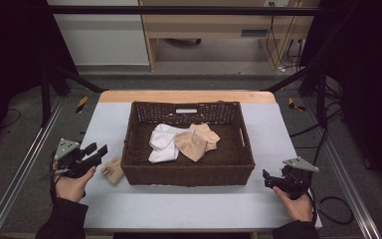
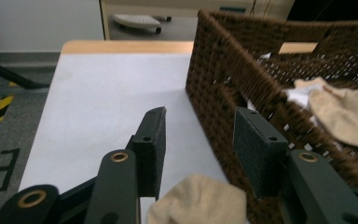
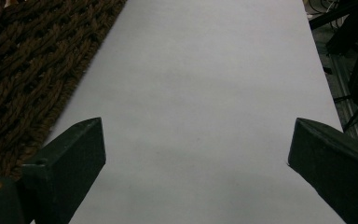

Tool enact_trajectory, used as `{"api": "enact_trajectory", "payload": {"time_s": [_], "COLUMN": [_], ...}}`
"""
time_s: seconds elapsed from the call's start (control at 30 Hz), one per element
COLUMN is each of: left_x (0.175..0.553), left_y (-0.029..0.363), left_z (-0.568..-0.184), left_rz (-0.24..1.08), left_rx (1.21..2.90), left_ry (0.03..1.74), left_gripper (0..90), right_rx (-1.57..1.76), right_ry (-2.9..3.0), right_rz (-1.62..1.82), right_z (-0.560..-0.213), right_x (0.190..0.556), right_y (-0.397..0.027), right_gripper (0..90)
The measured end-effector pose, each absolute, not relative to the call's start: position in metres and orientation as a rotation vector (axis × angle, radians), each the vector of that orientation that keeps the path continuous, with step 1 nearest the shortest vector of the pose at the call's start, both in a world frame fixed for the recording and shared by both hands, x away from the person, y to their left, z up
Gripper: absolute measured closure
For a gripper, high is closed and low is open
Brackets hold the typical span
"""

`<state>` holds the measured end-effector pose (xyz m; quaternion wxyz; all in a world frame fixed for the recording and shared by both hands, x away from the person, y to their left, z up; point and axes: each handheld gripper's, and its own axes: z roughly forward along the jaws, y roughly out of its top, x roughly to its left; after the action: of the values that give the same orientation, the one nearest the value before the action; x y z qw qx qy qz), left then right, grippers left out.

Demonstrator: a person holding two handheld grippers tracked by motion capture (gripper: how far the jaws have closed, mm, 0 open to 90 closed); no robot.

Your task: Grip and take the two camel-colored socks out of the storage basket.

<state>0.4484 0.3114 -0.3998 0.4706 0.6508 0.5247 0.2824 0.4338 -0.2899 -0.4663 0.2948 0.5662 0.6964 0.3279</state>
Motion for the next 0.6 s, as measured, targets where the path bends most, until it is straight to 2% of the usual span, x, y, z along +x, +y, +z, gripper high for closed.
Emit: {"api": "enact_trajectory", "payload": {"time_s": [0.6], "left_x": [0.451], "left_y": [0.269], "left_z": [-0.365], "left_rz": [0.711], "left_rx": [1.580], "left_ry": [1.142], "left_gripper": [52.1], "right_rx": [1.515], "right_ry": [1.843], "right_rz": [0.864], "right_z": [-0.466], "right_x": [0.434], "right_y": [-0.290], "right_gripper": [4.1]}}
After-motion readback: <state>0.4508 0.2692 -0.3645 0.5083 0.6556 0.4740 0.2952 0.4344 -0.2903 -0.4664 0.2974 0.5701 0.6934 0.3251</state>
